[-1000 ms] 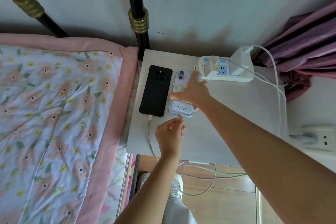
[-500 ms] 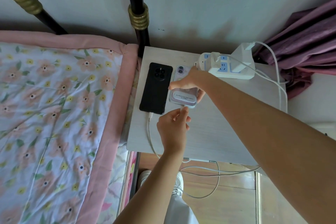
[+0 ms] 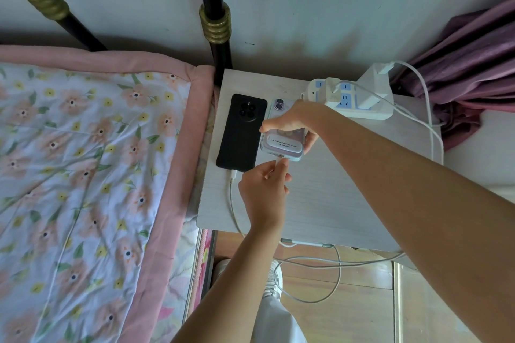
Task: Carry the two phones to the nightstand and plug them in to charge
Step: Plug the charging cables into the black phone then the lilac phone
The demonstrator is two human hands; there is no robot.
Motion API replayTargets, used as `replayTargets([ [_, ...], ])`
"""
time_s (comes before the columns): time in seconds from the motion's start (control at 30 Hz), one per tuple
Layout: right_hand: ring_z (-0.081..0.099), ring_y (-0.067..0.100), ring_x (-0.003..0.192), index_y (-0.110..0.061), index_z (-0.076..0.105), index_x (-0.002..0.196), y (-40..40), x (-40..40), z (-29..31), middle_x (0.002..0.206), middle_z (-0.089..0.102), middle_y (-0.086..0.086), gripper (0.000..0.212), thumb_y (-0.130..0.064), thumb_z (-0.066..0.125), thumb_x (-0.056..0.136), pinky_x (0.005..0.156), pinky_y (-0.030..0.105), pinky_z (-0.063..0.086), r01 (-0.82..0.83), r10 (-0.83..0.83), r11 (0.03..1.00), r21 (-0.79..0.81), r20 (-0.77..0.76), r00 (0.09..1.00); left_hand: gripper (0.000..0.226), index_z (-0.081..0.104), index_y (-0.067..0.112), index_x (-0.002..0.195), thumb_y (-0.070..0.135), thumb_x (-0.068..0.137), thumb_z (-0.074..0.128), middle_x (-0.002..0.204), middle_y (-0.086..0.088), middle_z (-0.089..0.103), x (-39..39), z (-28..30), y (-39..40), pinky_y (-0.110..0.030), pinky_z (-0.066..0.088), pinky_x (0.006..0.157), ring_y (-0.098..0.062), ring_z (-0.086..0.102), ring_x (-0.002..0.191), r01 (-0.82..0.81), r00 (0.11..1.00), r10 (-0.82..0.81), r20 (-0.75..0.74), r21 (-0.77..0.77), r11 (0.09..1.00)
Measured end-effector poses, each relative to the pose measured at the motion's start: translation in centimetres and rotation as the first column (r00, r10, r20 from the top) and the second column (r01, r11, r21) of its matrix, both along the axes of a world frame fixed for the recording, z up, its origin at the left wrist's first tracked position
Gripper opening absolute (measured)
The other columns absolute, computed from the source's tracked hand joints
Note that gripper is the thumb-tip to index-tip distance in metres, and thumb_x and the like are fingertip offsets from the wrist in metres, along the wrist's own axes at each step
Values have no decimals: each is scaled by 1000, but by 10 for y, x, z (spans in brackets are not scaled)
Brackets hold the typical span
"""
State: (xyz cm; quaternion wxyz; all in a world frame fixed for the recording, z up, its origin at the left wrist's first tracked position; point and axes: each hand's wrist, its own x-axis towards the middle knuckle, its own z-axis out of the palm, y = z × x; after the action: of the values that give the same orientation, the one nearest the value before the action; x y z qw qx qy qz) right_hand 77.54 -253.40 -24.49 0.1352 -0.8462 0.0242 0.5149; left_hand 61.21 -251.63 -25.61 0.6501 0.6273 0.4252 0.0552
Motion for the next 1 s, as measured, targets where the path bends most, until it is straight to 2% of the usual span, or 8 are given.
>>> replayTargets([
  [0.13,66,22,74,-16,49,86,0,-1,-1,91,62,8,40,-53,64,79,61,29,57,4,-4,1000,6,5,1000,25,71,7,65,20,86,66,54,-3,64,-1,0,1,-12,41,45,-6,48,43,12,1000,-13,19,31,999],
  [0.4,67,23,73,-16,51,97,-2,-1,-2,92,62,8,45,-53,67,77,54,29,55,18,-18,1000,12,10,1000,23,72,11,67,22,86,66,55,0,65,-2,0,0,-9,43,47,-6,50,44,18,1000,-18,9,-6,1000],
  [0.53,67,24,73,-16,52,99,-2,-1,-1,93,62,9,47,-54,67,77,56,30,57,20,-20,1000,15,15,1000,23,71,14,65,23,86,66,54,2,65,-3,0,0,-9,44,47,-7,51,44,20,1000,-20,9,-13,1000],
  [0.7,66,23,70,-16,46,82,-1,2,3,89,59,9,44,-56,63,80,56,29,55,-14,14,1000,-7,-5,1000,24,70,16,63,24,85,66,55,2,66,1,4,0,-11,44,47,-7,50,43,8,1000,-8,-3,-40,999],
  [0.9,70,25,75,-14,53,91,3,11,13,98,61,12,48,-60,62,78,59,30,58,-82,80,995,-53,-30,996,24,70,12,66,26,85,67,57,1,67,7,15,-2,-18,44,51,-8,52,41,-24,1000,23,-7,-86,996],
  [1.0,69,25,73,-14,52,88,4,12,13,97,62,12,48,-59,62,79,58,29,58,-92,91,994,-58,-25,996,24,69,12,65,26,84,67,57,1,67,9,17,-1,-22,44,54,-8,53,40,-37,999,35,-26,-92,995],
])
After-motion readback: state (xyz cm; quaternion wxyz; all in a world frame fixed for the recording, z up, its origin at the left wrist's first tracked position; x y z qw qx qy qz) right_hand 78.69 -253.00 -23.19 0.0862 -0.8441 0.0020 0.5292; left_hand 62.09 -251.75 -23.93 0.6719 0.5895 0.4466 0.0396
